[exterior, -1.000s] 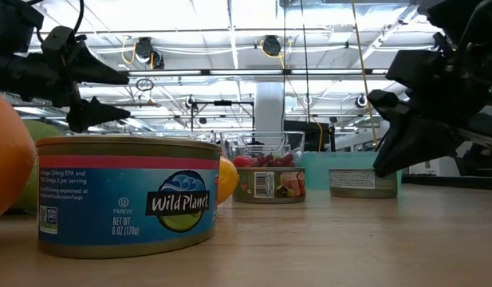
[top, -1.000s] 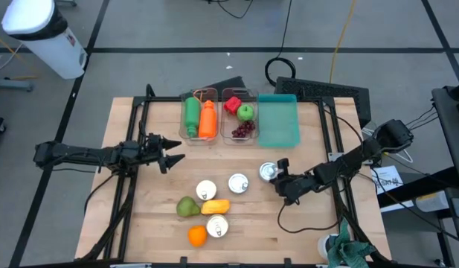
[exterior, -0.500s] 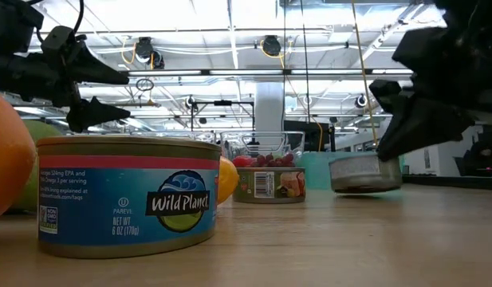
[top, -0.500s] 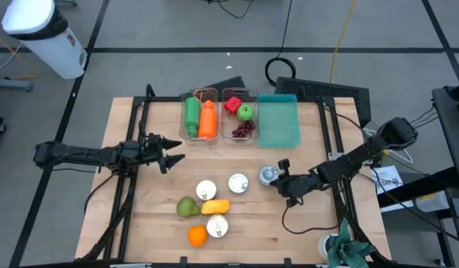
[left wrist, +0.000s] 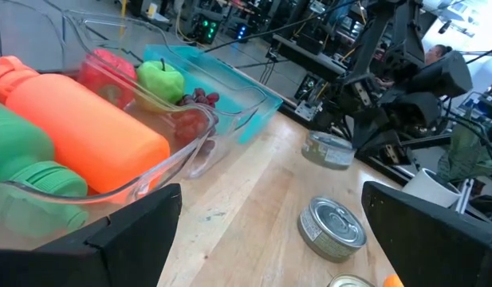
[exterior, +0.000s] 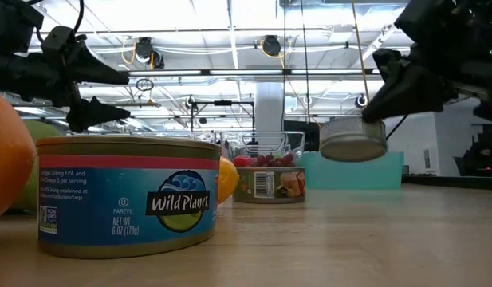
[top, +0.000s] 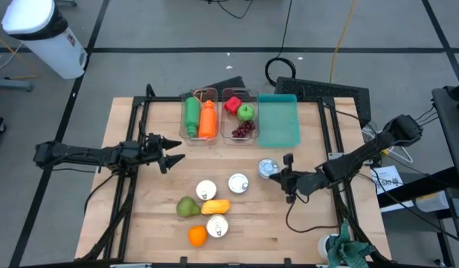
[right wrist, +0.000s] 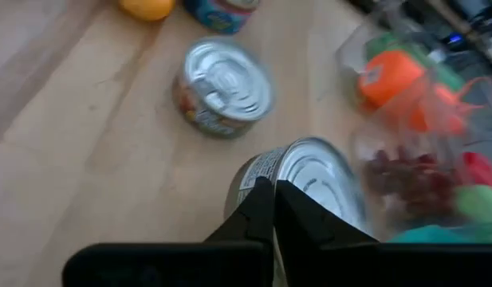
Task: Pick & Place Food Item
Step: Put the right green tuna can into the green bin
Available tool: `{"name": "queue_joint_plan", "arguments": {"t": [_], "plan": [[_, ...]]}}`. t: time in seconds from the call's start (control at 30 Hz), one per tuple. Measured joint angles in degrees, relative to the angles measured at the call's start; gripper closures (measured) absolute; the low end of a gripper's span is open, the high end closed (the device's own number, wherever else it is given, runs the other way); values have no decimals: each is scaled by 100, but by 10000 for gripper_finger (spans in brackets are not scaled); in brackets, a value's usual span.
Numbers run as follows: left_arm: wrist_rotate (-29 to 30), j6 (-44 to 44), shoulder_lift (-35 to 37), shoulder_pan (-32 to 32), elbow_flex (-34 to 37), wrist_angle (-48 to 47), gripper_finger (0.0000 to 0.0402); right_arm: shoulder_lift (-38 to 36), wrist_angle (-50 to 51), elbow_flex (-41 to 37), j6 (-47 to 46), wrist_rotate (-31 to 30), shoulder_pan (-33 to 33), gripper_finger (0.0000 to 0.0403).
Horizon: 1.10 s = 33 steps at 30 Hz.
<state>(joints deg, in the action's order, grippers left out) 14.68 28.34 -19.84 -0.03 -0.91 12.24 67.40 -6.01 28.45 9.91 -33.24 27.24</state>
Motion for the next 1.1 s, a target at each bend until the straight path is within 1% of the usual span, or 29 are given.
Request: {"name": "queue_joint_plan", "arguments": {"t": [0.07, 0.2, 0.33, 0.57, 0.6, 0.7, 0.87, 0.9, 0.97, 1.03, 1.1], "plan": [[0, 0, 0, -1, 0, -1, 2, -93, -27, 1, 135, -131, -1, 403], [0, 0, 0, 0, 0, -1, 2, -297, -216, 2, 309, -143, -63, 403], [0, -1, 0, -1, 0, -1, 2, -535, -475, 7, 753, -292, -114, 402], [-1, -2, -2, -2, 0, -2, 2, -929, -579, 15, 1132, -381, -552, 401], [-1, 0, -2, 0, 0, -1, 2, -969, -580, 15, 1151, -373, -630, 401], [-2, -1, -2, -1, 0, -1, 2, -1004, -583, 15, 1176, -95, -818, 401], [-2, -2, -2, -2, 0, -1, 2, -1005, -642, 15, 797, -128, -885, 401], [-2, -2, -2, -1, 0, -1, 2, -1007, -616, 15, 708, -90, -884, 395], [-1, -1, -2, -1, 0, -1, 2, -1015, -522, 15, 460, 198, -833, 374], [-2, -2, -2, -1, 0, -1, 2, -956, -482, 15, 147, 480, -782, 340], [-2, -2, -2, 0, 0, -1, 2, -846, -442, 17, -92, 659, -755, 294]]}}
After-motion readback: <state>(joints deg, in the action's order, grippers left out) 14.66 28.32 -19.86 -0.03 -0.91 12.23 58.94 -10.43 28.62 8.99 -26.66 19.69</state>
